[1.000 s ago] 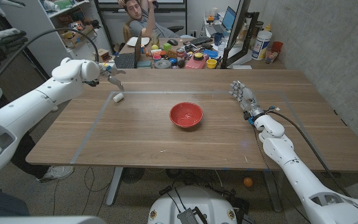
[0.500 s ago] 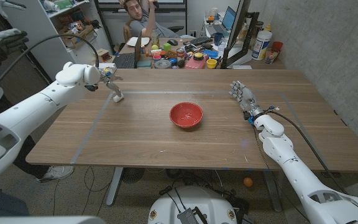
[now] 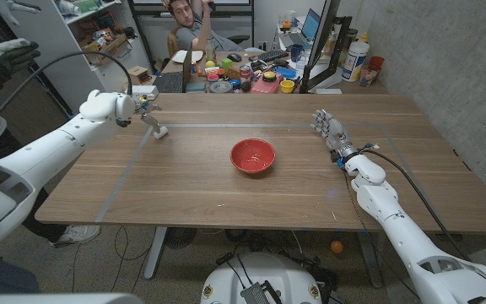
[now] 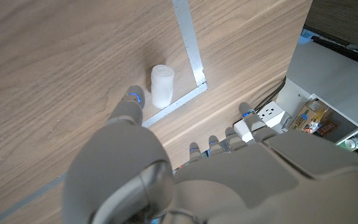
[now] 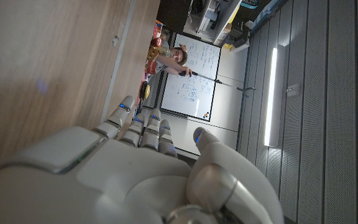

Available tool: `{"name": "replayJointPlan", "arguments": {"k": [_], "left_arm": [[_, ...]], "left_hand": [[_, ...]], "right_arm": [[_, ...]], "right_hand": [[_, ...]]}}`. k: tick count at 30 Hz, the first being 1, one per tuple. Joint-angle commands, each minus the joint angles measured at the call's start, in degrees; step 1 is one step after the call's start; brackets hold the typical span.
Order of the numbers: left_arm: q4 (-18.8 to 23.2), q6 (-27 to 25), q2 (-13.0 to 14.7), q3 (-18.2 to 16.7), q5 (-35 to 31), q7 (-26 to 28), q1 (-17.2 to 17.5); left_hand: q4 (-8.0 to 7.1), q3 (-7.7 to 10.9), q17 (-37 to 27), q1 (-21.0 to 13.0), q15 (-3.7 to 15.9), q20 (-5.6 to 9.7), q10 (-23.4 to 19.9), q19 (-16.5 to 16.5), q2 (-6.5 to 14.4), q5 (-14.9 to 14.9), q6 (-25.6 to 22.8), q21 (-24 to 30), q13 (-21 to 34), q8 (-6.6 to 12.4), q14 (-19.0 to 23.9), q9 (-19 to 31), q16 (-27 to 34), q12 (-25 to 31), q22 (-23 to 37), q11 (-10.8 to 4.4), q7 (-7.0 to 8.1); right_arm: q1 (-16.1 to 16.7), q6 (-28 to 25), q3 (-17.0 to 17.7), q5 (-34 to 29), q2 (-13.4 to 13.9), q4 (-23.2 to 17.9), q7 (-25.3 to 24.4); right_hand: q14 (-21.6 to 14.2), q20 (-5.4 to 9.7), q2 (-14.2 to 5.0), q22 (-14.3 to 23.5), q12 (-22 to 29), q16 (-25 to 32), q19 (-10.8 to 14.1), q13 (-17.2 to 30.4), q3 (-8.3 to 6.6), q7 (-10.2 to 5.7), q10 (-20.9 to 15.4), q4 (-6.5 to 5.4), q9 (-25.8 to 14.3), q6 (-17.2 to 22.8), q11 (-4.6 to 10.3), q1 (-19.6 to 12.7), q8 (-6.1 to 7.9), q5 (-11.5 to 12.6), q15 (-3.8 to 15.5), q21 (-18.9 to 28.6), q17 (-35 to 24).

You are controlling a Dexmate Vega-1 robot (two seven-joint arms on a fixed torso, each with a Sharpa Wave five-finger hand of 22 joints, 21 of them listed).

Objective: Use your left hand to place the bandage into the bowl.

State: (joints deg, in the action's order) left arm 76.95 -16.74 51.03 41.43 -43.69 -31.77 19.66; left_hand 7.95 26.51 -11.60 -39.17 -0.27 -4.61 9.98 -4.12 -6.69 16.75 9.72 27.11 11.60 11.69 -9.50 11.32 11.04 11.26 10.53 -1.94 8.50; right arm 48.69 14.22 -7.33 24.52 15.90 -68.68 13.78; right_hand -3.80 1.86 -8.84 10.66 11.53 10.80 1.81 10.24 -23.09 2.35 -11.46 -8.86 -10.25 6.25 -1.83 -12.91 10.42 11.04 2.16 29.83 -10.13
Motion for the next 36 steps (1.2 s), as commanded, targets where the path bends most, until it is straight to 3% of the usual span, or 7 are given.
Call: {"name": "replayJointPlan", "arguments": {"k": [1, 7, 20, 26, 36], "left_arm": [[-6.05, 1.74, -2.42, 1.81, 0.57, 3.82, -2.25], [-10.82, 3.26, -4.17, 3.07, 2.09, 4.79, -3.95], [-16.95, 4.24, -6.51, 6.91, 1.73, 7.27, -6.99], [-21.72, 6.39, -8.63, 8.73, 2.44, 8.84, -9.11], [-25.73, 7.95, -11.05, 11.92, 2.77, 9.20, -11.87]], "left_hand": [[-0.43, -0.07, -0.22, -0.25, 0.02, 0.26, 2.69, -0.06, 0.19, 0.25, 2.80, -0.11, 0.27, 0.29, -0.32, 0.32, 0.23, 0.50, 0.28, -0.17, -0.29], [-0.67, -0.23, -0.26, -0.13, 0.20, 0.38, 2.62, 0.16, 0.41, 0.27, 2.75, -0.12, 0.28, 0.35, -0.31, 0.33, 0.29, 0.57, 0.28, -0.38, -0.08], [-0.94, -0.32, -0.30, -0.48, 0.35, 0.59, 2.69, 0.31, 1.14, 0.40, 2.74, -0.28, 0.31, 0.45, -0.36, 0.34, 0.36, 0.63, 0.27, -0.55, 0.22], [-1.02, -0.42, -0.30, -0.66, 0.41, 0.60, 2.67, 0.42, 1.35, 0.43, 2.50, -0.36, 0.31, 0.60, -0.28, 0.34, 0.41, 0.68, 0.26, -0.65, 0.26], [-1.03, -0.57, -0.17, -1.49, 1.21, 1.30, 0.90, 2.04, 2.01, 0.48, 0.82, -0.08, 0.30, 1.30, 1.56, 0.33, 0.99, 1.38, 0.23, -1.40, 0.64]], "right_arm": [[-0.77, -0.28, -0.16, -0.58, -0.20, 0.65, -0.61], [-1.12, -0.54, -0.31, -0.86, -0.28, 0.90, -0.85], [-0.97, -1.17, -0.44, -1.11, -0.10, 0.36, -1.18], [-1.11, -1.17, -0.42, -0.94, -0.23, 0.74, -0.98], [-1.75, -0.74, -0.32, -0.70, -0.53, 2.49, -0.03]], "right_hand": [[-0.47, 1.98, -1.45, 0.18, 0.36, 0.20, 0.04, 0.16, 0.12, 0.24, -0.40, 0.15, -0.20, 0.52, 0.01, 0.64, 0.31, -0.04, -0.13, -0.26, -0.10], [-0.52, 1.92, -1.41, 0.18, 0.37, 0.19, 0.06, 0.16, 0.18, 0.26, -0.47, 0.18, -0.20, 0.54, -0.01, 0.72, 0.32, -0.03, -0.15, -0.29, -0.09], [-0.57, 1.91, -1.26, 0.17, 0.37, 0.18, 0.12, 0.16, 0.37, 0.23, -0.50, 0.24, -0.20, 0.51, -0.06, 0.94, 0.30, -0.03, -0.13, -0.35, -0.08], [-0.64, 1.66, 0.03, 0.15, 0.38, 0.13, 0.26, 0.16, 1.28, 0.45, -0.58, 0.20, -0.20, 0.55, -0.37, 1.70, 0.31, -0.22, -0.41, -0.40, -0.08], [-0.88, 1.56, -0.01, 0.14, 0.42, 0.17, 0.30, 0.16, 1.55, 0.57, -0.72, 0.29, -0.19, 0.78, -0.36, 1.99, 0.39, -0.17, -0.53, -0.48, -0.05]]}}
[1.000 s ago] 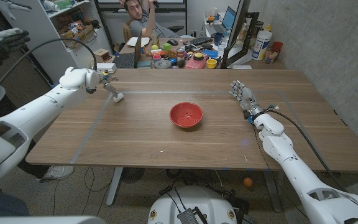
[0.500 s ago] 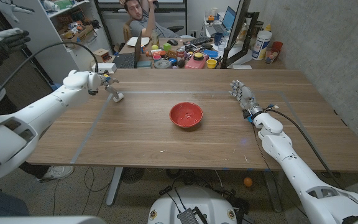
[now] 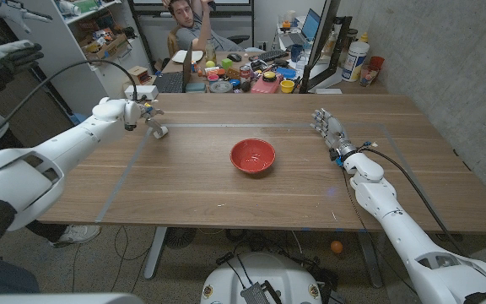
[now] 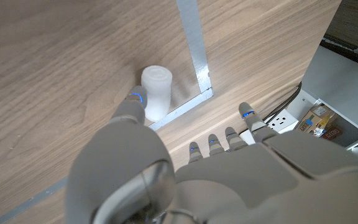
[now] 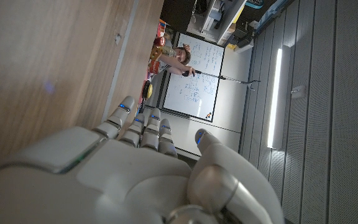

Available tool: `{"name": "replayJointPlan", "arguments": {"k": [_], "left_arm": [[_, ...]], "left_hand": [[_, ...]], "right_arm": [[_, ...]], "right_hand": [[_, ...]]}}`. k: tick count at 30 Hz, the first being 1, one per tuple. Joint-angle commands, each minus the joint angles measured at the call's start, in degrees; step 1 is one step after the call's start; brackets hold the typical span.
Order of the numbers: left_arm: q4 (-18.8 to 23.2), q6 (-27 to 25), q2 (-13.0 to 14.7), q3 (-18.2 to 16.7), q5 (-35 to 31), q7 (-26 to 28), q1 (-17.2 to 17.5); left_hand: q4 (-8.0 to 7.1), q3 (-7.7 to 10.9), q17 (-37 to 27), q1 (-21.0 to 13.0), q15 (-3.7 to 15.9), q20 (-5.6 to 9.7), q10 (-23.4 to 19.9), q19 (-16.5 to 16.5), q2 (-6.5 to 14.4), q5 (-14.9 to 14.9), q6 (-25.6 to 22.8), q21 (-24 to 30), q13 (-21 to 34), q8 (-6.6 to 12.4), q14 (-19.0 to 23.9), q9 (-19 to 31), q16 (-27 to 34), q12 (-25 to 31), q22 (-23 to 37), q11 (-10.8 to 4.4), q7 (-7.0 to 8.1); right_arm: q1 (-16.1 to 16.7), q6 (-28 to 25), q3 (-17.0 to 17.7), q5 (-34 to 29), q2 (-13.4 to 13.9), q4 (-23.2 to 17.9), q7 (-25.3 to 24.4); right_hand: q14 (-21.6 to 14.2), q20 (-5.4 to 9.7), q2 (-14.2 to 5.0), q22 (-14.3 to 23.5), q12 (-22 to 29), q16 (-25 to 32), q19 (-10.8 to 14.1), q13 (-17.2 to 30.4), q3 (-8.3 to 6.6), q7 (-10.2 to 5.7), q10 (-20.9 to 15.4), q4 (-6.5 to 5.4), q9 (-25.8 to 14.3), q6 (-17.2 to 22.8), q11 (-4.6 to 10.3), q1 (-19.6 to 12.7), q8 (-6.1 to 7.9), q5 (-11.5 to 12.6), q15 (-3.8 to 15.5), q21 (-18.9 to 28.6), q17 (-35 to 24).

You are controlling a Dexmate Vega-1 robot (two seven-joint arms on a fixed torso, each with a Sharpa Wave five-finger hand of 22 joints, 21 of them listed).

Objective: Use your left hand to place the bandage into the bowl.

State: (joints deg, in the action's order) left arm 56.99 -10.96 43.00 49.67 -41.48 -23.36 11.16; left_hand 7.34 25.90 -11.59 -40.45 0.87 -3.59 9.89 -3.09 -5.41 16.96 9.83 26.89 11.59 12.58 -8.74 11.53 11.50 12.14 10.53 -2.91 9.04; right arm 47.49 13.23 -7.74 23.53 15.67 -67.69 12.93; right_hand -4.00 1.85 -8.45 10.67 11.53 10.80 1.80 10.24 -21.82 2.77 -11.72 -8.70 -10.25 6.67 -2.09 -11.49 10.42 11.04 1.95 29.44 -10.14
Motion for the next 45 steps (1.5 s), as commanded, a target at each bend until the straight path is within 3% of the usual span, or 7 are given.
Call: {"name": "replayJointPlan", "arguments": {"k": [1, 4, 9, 18, 26, 33, 45], "left_arm": [[-6.30, 2.37, -3.30, 3.93, 0.77, 0.40, -3.70], [-7.13, 2.72, -3.70, 4.48, 1.17, 0.78, -4.11], [-5.94, 2.05, -3.35, 4.92, 1.21, 1.73, -3.76], [-3.23, 0.58, -2.44, 5.08, 0.96, 1.46, -3.10], [2.44, -3.31, -0.44, 3.80, -1.15, 5.13, -0.36], [6.27, -5.46, 0.97, 2.45, -2.76, 7.34, 1.93], [10.25, -8.64, 2.51, 0.35, -5.16, 10.67, 6.26]], "left_hand": [[-0.34, 0.01, -0.12, -0.39, 0.13, 0.37, 0.98, 1.15, 0.71, 0.26, 1.20, 0.14, 0.30, 0.20, 0.89, 0.11, 0.51, 0.50, 0.22, -0.43, 0.11], [-0.18, -0.09, 0.05, -1.18, 0.82, 0.90, 0.06, 3.08, 1.05, 0.23, 1.52, 0.60, 0.26, 0.05, 2.87, 0.05, 1.03, 0.76, 0.16, -0.54, -0.03], [1.15, -1.03, 0.83, -7.65, 6.51, 5.26, -11.67, 18.46, 2.37, -0.39, -3.33, 4.69, -0.13, 1.34, 17.06, -0.21, 3.31, 3.51, -0.10, -3.18, -1.35], [0.98, -3.15, 0.93, -12.68, 11.60, 9.28, -22.60, 35.28, 0.98, -1.51, -9.51, 8.93, -0.21, 2.45, 32.63, -0.24, 4.81, 4.29, -0.36, -5.57, -2.29], [0.71, -3.89, 0.58, -19.96, 12.50, 12.99, -39.06, 46.83, 3.22, -2.45, -30.53, 11.97, -0.10, 8.09, 49.08, -0.11, 4.91, 4.66, -0.26, -7.83, -2.98], [1.08, -5.01, 0.18, -27.50, 13.06, 13.61, -56.30, 53.47, 5.07, -4.14, -50.97, 16.61, -0.08, 12.92, 67.16, -0.44, 5.98, 4.11, 0.26, -8.67, -4.12], [1.25, -9.50, -0.81, -36.76, 13.18, 14.42, -66.85, 56.39, 4.52, -6.00, -70.92, 25.43, 1.10, 13.28, 76.11, -0.72, 7.55, 3.11, 1.62, -7.11, -7.43]], "right_arm": [[-0.56, 0.36, 0.15, 0.34, -0.32, 1.62, 0.92], [-0.54, 0.46, 0.34, 0.38, -0.32, 1.81, 0.93], [-0.44, 0.58, 0.63, 0.51, -0.31, 1.90, 1.03], [-0.98, 0.98, 0.71, 0.69, -0.59, 3.27, 1.96], [-1.38, 1.72, 0.94, 0.79, -0.96, 4.51, 2.59], [-1.29, 2.21, 0.86, 0.03, -0.78, 4.53, 2.29], [-0.59, 2.62, 0.33, -1.90, 0.28, 2.64, 0.21]], "right_hand": [[-0.65, 1.58, -0.42, 0.13, 0.42, 0.16, 0.31, 0.16, 0.32, 0.14, -0.47, 0.11, -0.19, 0.37, -0.23, 0.61, 0.40, -0.16, -0.27, -0.11, -0.05], [-0.72, 1.56, -0.44, 0.13, 0.44, 0.15, 0.36, 0.16, 0.36, 0.15, -0.55, 0.16, -0.19, 0.40, -0.24, 0.65, 0.40, -0.14, -0.33, -0.12, -0.02], [-0.77, 1.52, -0.60, 0.12, 0.44, 0.13, 0.45, 0.16, 0.37, 0.11, -0.56, 0.21, -0.19, 0.45, -0.17, 0.70, 0.41, -0.09, -0.29, -0.14, 0.02], [-0.94, 1.53, -0.75, 0.11, 0.42, 0.10, 0.65, 0.16, 0.38, -0.02, -0.57, 0.25, -0.20, 0.55, -0.08, 0.80, 0.43, -0.03, -0.34, -0.14, 0.07], [-1.04, 1.59, -0.87, 0.11, 0.40, 0.03, 0.74, 0.16, 0.36, -0.24, -0.56, 0.20, -0.20, 0.61, -0.04, 0.95, 0.43, 0.02, -0.27, -0.19, 0.13], [-1.15, 1.59, -0.94, 0.10, 0.40, -0.02, 0.81, 0.16, 0.30, -0.28, -0.59, 0.23, -0.20, 0.66, -0.11, 0.99, 0.44, 0.06, -0.20, -0.23, 0.18], [-1.62, 1.41, -1.12, 0.09, 0.46, 0.00, 1.06, 0.16, 0.11, -0.35, -0.81, 0.46, -0.21, 0.75, -0.16, 0.84, 0.44, 0.16, -0.37, -0.26, 0.29]]}}
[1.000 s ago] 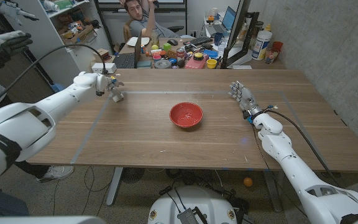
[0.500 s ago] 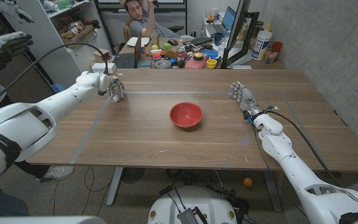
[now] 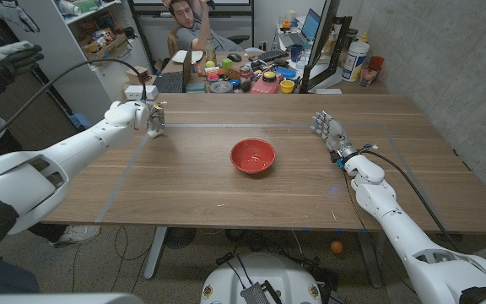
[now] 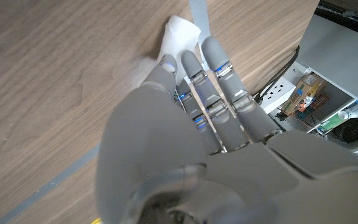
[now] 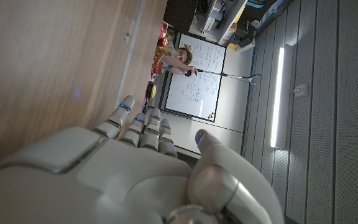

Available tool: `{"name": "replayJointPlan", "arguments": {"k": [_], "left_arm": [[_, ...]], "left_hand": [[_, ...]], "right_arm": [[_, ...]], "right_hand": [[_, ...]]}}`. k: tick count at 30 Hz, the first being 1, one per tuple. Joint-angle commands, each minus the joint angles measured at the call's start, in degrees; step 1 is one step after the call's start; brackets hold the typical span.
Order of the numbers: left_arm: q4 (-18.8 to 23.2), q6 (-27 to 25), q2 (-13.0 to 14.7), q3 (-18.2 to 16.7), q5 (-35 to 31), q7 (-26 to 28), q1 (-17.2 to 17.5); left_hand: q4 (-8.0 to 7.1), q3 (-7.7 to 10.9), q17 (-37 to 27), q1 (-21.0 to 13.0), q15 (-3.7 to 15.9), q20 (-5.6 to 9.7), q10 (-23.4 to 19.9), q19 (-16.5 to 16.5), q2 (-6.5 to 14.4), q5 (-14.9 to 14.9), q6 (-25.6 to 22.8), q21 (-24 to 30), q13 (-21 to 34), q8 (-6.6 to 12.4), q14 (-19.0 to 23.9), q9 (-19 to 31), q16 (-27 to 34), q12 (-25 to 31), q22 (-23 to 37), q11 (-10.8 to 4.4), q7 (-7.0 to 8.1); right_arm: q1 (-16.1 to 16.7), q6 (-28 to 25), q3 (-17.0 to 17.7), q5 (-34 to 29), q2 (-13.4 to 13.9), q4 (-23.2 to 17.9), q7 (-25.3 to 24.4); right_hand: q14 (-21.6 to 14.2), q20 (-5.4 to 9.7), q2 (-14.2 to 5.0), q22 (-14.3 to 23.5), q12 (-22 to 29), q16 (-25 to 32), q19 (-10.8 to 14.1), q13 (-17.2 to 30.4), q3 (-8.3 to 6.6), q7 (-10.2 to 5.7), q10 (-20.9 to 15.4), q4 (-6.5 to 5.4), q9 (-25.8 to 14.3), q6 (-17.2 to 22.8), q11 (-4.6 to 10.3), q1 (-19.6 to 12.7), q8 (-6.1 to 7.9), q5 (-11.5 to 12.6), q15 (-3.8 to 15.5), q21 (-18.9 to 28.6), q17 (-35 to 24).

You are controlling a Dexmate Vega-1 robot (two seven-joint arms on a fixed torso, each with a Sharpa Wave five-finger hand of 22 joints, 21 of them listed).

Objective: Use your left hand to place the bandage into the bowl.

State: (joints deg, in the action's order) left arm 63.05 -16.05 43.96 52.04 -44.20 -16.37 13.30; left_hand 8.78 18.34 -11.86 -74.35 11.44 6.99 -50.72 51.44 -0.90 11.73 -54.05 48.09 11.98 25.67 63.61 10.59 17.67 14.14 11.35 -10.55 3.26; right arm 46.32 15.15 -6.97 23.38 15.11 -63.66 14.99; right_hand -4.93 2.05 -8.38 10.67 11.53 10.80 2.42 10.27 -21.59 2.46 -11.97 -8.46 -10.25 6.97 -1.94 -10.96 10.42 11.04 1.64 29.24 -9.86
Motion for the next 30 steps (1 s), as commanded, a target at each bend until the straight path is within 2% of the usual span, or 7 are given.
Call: {"name": "replayJointPlan", "arguments": {"k": [1, 4, 5, 10, 13, 17, 30], "left_arm": [[4.31, -3.72, 1.63, -2.19, -2.52, 4.01, 4.38], [4.81, -4.41, 1.80, -3.18, -2.35, 5.80, 5.41], [5.02, -4.46, 1.91, -3.62, -2.15, 6.70, 5.80], [6.36, -4.89, 2.51, -4.64, -2.79, 9.50, 6.79], [6.97, -5.13, 2.74, -5.03, -3.28, 10.28, 7.04], [7.21, -5.31, 2.67, -5.61, -3.69, 12.24, 7.48], [11.34, -5.59, 3.34, -9.69, -1.80, 17.46, 9.81]], "left_hand": [[-0.45, -2.13, -0.66, -3.03, 2.55, 3.79, -7.95, 2.05, 0.39, -0.78, -8.38, 5.04, 1.11, 0.22, 5.01, 0.25, 1.77, 1.73, 0.85, 0.29, -1.62], [-1.06, -2.59, -1.90, -3.07, 2.33, 3.98, -11.78, 2.08, 0.97, -0.80, -10.30, 7.15, 2.71, -0.66, 9.56, 0.18, 3.44, 3.37, 0.66, 0.73, -1.24], [-1.19, -2.62, -2.19, -3.09, 2.30, 4.09, -11.81, 2.04, 1.18, -0.79, -10.43, 7.66, 3.23, -1.09, 10.55, 0.17, 3.74, 3.47, 0.52, 0.22, -1.15], [-1.43, -2.54, -3.00, -3.23, 2.17, 4.12, -14.10, 1.83, 1.81, -0.83, -11.81, 8.75, 4.93, -1.70, 12.80, 0.17, 4.46, 4.80, 0.08, 0.18, -2.30], [-1.34, -2.46, -3.32, -3.53, 2.15, 4.13, -14.48, 1.86, 1.95, -0.83, -12.19, 9.12, 5.71, -1.92, 13.59, 0.16, 4.78, 5.19, -0.07, 0.52, -2.85], [-1.16, -2.42, -3.72, -3.95, 2.11, 3.86, -14.56, 2.00, 1.97, -0.84, -12.50, 9.71, 6.96, -2.34, 14.16, 0.19, 5.01, 5.63, -0.27, 3.11, -3.27], [-1.25, -2.30, -4.32, -4.19, 2.06, 3.59, -14.34, 1.91, 2.36, -0.78, -12.69, 10.23, 8.48, -2.88, 14.96, 0.26, 5.49, 5.96, -0.50, 3.28, -3.45]], "right_arm": [[0.61, 0.57, -0.54, -1.88, 0.93, -1.54, -2.00], [0.63, 0.15, -0.85, -1.73, 0.88, -1.63, -1.88], [0.58, 0.08, -0.98, -1.65, 0.79, -1.48, -1.73], [0.31, 0.39, -1.49, -1.59, 0.31, -0.66, -1.35], [0.30, 0.68, -1.56, -1.72, 0.25, -0.60, -1.54], [0.44, 0.73, -1.56, -1.75, 0.27, -0.90, -1.87], [0.13, 0.94, -1.85, -1.84, 0.32, -0.74, -1.79]], "right_hand": [[-0.82, 1.20, -1.19, 0.09, 0.48, 0.03, 0.45, 0.13, -0.13, -0.04, -0.60, 0.20, -0.21, 0.46, -0.33, 0.34, 0.44, 0.16, -0.02, -0.06, 0.01], [-0.95, 1.15, -1.16, 0.09, 0.50, 0.02, 0.52, 0.13, -0.17, -0.06, -0.68, 0.22, -0.21, 0.48, -0.22, 0.35, 0.44, 0.18, -0.02, -0.06, 0.04], [-0.97, 1.16, -1.16, 0.09, 0.50, 0.02, 0.53, 0.13, -0.17, -0.07, -0.70, 0.20, -0.21, 0.48, -0.20, 0.37, 0.44, 0.18, -0.02, -0.06, 0.04], [-1.00, 1.17, -1.14, 0.09, 0.48, -0.05, 0.54, 0.13, -0.21, -0.10, -0.67, 0.14, -0.21, 0.57, -0.20, 0.46, 0.46, 0.19, 0.00, -0.11, 0.04], [-1.00, 1.15, -1.13, 0.09, 0.46, -0.09, 0.56, 0.13, -0.23, -0.21, -0.65, 0.11, -0.21, 0.57, -0.27, 0.50, 0.45, 0.20, -0.02, -0.13, 0.05], [-1.05, 1.15, -1.12, 0.08, 0.46, -0.13, 0.58, 0.13, -0.27, -0.33, -0.67, 0.10, -0.21, 0.58, -0.25, 0.53, 0.45, 0.21, -0.04, -0.17, 0.06], [-1.11, 1.17, -1.08, 0.08, 0.42, -0.24, 0.62, 0.13, -0.37, -0.36, -0.65, 0.07, -0.22, 0.55, -0.21, 0.64, 0.41, 0.24, 0.00, -0.26, 0.08]]}}
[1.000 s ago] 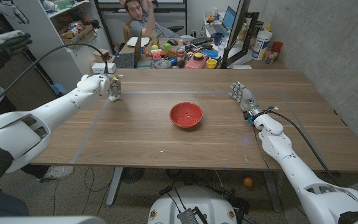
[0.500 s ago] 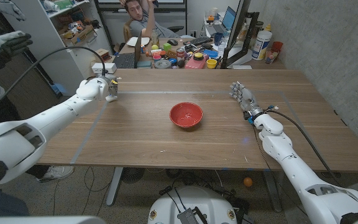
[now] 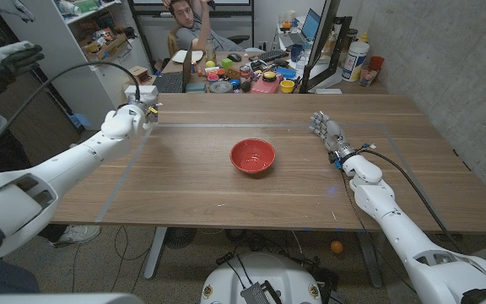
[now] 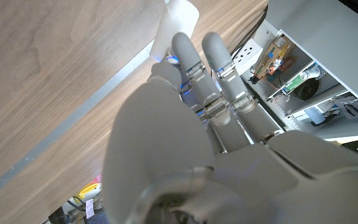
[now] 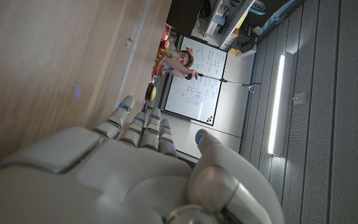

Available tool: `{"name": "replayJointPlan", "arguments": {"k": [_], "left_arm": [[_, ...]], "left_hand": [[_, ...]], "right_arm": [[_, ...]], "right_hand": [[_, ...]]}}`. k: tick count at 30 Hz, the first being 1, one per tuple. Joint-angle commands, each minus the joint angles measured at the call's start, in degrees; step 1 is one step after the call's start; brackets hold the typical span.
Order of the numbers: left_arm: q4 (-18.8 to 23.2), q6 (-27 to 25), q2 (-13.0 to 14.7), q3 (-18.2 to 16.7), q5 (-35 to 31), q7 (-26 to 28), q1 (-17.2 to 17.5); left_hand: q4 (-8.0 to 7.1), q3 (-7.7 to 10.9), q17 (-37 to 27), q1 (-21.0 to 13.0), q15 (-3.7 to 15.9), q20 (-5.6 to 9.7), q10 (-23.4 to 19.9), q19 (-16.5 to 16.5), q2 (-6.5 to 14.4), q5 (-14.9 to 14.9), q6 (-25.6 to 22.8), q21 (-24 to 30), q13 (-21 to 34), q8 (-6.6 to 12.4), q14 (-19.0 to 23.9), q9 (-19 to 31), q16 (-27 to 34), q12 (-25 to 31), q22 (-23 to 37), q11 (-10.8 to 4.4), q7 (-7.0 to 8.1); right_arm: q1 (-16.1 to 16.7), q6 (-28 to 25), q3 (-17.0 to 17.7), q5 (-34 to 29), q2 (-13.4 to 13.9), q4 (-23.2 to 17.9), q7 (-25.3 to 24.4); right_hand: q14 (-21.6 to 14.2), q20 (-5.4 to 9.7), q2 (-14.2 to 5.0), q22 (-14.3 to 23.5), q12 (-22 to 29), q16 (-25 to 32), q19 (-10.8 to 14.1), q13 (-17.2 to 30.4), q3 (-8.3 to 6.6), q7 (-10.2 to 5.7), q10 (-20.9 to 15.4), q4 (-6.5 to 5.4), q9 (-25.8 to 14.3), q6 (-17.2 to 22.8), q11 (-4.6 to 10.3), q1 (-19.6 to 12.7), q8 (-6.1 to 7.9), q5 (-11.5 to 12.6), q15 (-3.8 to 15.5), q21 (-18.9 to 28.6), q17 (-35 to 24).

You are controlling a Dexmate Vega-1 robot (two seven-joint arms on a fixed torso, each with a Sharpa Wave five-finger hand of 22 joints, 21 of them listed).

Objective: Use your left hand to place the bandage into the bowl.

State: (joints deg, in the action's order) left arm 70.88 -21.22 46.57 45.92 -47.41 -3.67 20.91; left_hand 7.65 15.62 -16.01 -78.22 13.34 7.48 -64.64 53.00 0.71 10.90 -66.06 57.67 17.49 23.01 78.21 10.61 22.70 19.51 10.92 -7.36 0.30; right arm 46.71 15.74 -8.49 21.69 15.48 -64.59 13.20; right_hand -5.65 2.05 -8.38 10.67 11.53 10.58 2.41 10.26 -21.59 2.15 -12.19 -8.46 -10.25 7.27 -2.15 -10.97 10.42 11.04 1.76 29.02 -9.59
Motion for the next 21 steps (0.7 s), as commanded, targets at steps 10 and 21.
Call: {"name": "replayJointPlan", "arguments": {"k": [10, 21], "left_arm": [[9.97, -0.29, 3.17, -8.73, 4.36, 8.21, 5.31], [14.98, 0.11, 4.85, -11.97, 4.47, 9.51, 7.07]], "left_hand": [[-0.16, 0.38, -0.46, -0.35, 0.12, 3.07, -0.45, 0.26, 0.73, 0.06, -0.90, 0.90, 3.85, -0.45, 0.48, 0.30, 0.59, 0.83, -0.16, 0.08, -0.50], [-0.17, 0.34, -0.75, -0.39, 0.10, 3.01, -0.57, 0.22, 0.68, 0.07, -1.23, 1.19, 4.64, -0.62, 0.61, 0.33, 0.75, 1.05, -0.22, -0.11, -0.67]], "right_arm": [[0.03, 0.38, -0.65, -0.40, 0.26, -0.58, -0.06], [0.92, 0.47, -0.87, -0.69, 0.73, -1.72, -0.55]], "right_hand": [[-0.41, 1.12, -0.97, 0.08, 0.39, -0.10, 0.69, 0.14, -0.41, -0.02, -0.43, 0.15, -0.22, 0.28, 0.07, 0.68, 0.40, 0.25, -0.15, -0.12, -0.18], [-0.35, 1.10, -0.99, 0.08, 0.41, -0.14, 0.70, 0.14, -0.42, 0.07, -0.55, 0.20, -0.22, 0.32, -0.09, 0.73, 0.40, 0.27, -0.12, -0.20, -0.21]]}}
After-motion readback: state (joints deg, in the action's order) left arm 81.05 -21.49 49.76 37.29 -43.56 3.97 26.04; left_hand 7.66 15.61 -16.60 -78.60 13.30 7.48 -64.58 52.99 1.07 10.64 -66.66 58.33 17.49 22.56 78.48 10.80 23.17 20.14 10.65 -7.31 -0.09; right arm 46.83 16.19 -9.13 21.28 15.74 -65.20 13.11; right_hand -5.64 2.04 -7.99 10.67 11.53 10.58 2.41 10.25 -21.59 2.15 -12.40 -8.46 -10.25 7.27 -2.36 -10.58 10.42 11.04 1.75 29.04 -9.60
